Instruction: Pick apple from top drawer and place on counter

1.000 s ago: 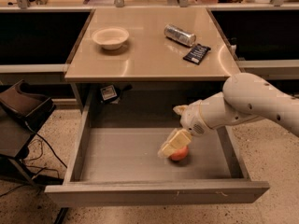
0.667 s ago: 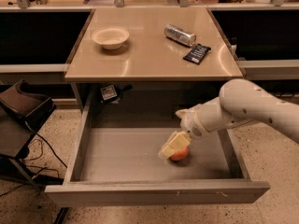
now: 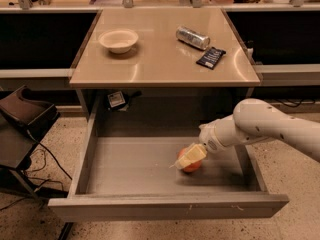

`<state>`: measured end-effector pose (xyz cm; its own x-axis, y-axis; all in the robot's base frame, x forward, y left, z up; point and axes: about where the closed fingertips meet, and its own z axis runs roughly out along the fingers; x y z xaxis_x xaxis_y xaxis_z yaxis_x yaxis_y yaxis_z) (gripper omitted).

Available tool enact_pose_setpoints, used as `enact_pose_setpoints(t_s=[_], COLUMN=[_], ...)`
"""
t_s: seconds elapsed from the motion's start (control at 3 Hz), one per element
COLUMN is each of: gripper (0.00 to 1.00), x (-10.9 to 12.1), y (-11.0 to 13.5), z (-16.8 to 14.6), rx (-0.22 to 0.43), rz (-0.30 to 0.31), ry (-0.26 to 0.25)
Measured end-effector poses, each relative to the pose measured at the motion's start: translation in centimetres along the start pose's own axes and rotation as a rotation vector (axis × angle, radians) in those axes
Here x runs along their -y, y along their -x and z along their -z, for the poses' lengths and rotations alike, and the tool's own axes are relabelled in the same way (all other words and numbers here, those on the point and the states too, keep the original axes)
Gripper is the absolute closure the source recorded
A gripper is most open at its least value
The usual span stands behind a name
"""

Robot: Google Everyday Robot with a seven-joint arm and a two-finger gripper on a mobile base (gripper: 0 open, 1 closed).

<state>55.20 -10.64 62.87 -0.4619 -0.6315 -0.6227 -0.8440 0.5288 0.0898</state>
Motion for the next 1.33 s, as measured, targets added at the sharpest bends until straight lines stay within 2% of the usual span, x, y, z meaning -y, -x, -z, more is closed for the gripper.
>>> enact_pose_setpoints(t_s=[0.33, 0.67, 1.0, 1.33], gripper=[0.00, 0.00, 0.16, 0.39], x=[-1.82, -1.89, -1.90, -1.90], y=[-1.07, -1.14, -1.14, -1.14], z=[-0.04, 0.03, 0.03, 0.03], rx=[0.022, 0.023, 0.023, 0.023], rz=[-0.011, -0.011, -0.011, -0.011], ry=[0.066, 0.068, 0.068, 0.068])
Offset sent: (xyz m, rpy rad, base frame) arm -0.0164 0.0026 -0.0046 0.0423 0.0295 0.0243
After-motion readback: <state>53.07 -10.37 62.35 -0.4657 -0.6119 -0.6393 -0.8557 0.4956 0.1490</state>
